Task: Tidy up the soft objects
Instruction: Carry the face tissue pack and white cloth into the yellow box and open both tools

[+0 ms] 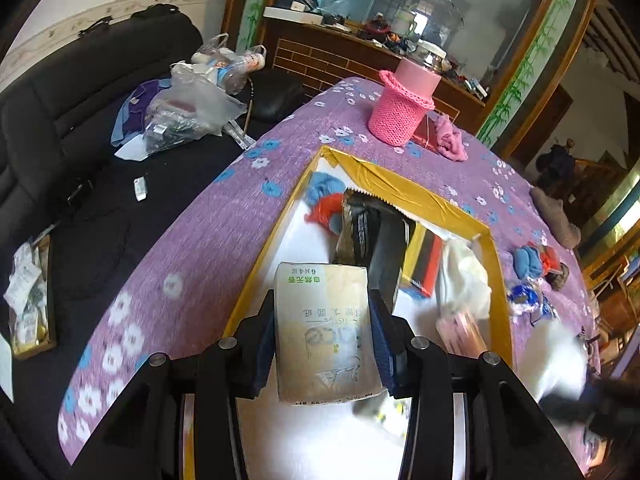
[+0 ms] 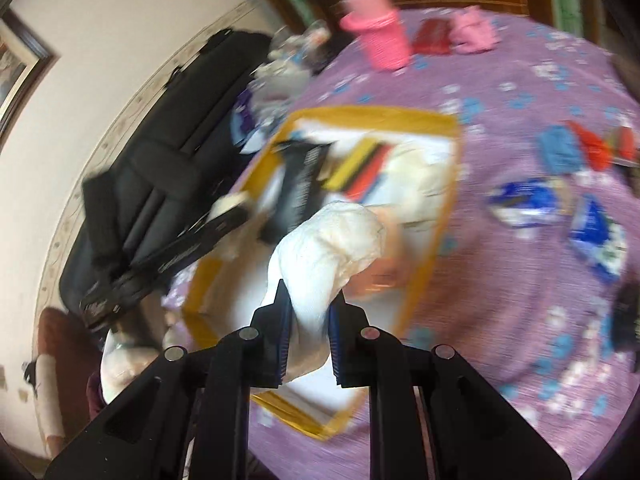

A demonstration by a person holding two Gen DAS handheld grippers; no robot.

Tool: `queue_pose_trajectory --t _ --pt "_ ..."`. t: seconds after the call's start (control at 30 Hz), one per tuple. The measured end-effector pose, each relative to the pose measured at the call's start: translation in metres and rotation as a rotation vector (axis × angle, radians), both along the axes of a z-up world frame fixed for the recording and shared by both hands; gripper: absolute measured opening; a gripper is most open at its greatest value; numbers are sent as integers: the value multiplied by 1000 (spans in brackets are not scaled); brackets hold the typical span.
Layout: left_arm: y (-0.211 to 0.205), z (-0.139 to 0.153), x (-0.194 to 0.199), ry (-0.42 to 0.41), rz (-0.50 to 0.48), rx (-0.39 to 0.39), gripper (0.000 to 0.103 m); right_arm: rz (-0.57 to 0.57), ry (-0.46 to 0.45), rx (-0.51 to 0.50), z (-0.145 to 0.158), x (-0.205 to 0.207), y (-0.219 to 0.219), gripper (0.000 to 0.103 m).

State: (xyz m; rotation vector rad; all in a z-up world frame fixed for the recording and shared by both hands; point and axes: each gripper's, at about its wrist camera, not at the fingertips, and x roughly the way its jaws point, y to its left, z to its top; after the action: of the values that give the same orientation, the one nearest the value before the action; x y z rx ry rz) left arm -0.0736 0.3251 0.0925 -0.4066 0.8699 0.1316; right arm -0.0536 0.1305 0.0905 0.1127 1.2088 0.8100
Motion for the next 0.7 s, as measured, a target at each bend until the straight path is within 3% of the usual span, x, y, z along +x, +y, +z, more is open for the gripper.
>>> queue_pose_trajectory --t 0.23,0.37,0.53,0.57,0.6,0.7 --pt "13 -17 57 50 -20 -5 42 120 51 8 -34 -10 63 15" --pt "20 -22 70 39 -21 -31 45 149 40 -6 -49 -10 85 15" --pt "25 -16 56 -10 -23 -48 63 164 40 -25 -65 -6 105 15" --pt "27 -13 53 -18 -16 -38 75 165 41 -31 -67 -4 106 15" --pt "27 -11 48 -25 -9 -26 80 166 43 -40 -71 -3 110 15" --pt "30 -5 36 -46 7 -17 80 166 53 -58 -79 0 118 17"
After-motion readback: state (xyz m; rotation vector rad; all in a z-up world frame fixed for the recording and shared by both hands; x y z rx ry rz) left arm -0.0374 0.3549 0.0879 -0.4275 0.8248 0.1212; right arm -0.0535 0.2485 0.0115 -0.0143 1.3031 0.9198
